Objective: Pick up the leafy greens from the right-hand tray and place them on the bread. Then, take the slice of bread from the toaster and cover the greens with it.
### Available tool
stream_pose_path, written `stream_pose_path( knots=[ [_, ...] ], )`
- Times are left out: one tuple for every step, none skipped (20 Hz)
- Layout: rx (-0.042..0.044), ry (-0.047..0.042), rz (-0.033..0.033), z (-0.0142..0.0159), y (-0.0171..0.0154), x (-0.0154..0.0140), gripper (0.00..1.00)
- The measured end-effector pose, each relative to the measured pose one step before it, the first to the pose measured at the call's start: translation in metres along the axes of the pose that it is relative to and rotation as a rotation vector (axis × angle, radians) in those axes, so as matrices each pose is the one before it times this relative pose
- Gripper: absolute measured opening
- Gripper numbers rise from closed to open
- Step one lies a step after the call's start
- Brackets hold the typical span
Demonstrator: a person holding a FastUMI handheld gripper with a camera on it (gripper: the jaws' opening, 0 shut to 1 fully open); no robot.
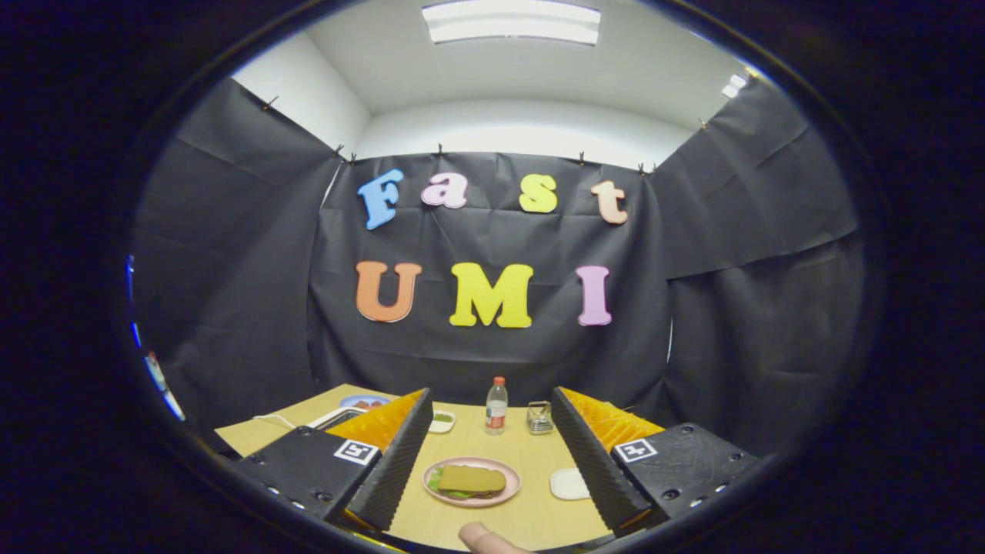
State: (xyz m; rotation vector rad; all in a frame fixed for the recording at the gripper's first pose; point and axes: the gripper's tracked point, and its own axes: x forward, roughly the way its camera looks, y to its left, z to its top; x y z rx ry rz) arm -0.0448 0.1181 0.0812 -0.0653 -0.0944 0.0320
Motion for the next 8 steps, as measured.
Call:
stream_pose_path(
  knots=[
    [-0.00519,-0.00828,-0.00354,0.00274,-0.00129,-0.00394,0.95],
    [-0.0016,-0.00584,-0.00241,0.00043,-0.00195,-0.00358,0.95],
    [0.00578,-0.00099,0.00127,0.00143,-0.00008,-0.00246,0.95],
    [0.00435,-0.00229,0.00513,0.00029,0.00156,-0.00118,0.95],
    [-0.00244,-0.0051,0.00569,0.00161,0.00112,0.00027,0.95],
    [-0.00506,0.0005,-0.00097,-0.0008,-0.00141,0.00069,0.95],
    [-0.00335,0.004,0.00035,-0.00186,-0.00034,0.00108,0.95],
    [-0.00006,0.00838,0.00234,-0.00317,0.00103,0.00032,0.95]
  ],
)
